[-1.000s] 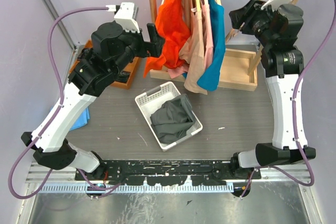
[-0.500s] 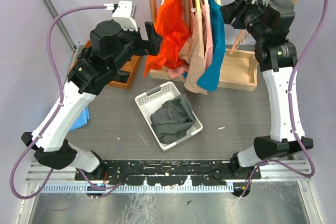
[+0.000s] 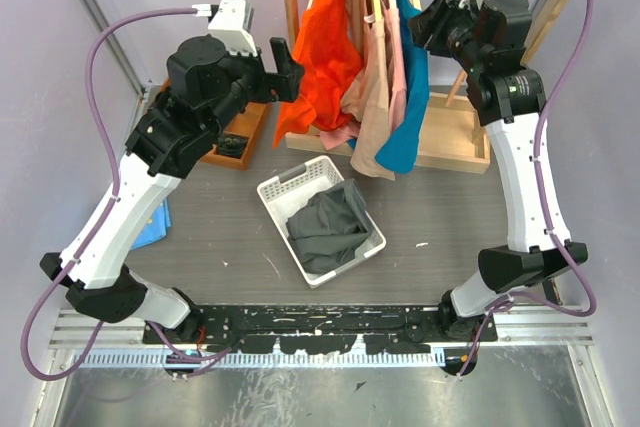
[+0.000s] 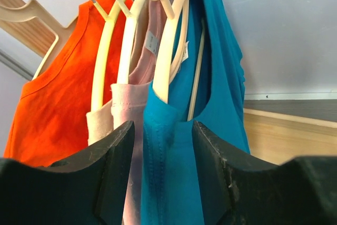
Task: Remove the t-shirt from the hanger
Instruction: Pick up the hanger from the clothesline.
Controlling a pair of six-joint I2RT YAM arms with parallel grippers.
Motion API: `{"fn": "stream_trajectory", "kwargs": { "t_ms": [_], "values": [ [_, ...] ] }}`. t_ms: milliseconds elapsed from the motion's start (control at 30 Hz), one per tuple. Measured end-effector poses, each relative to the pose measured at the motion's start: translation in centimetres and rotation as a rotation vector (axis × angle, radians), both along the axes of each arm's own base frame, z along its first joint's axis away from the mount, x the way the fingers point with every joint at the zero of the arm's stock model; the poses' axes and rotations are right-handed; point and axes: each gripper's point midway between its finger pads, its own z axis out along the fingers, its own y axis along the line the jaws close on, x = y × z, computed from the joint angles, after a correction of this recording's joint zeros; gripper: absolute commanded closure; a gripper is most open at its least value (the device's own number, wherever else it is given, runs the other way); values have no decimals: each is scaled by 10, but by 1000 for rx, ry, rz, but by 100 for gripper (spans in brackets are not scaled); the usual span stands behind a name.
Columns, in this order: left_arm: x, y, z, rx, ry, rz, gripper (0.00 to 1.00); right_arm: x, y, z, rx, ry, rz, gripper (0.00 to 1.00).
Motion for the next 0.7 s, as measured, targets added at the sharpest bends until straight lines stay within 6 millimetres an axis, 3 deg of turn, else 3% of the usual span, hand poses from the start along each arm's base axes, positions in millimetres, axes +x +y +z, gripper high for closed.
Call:
{"fn": "stream_trajectory", "kwargs": {
  "t_ms": [233,467,700],
  "values": [
    [3,3,0,-2,1,4,2,4,7,-3,-35,12,-24,50],
    [3,3,0,-5,3,-6,2,10,15,-10,-86,34,-62,58],
    [4,4,0,-10,5,-7,2,10,11,-20,-125,69,-115,68]
  ]
}}
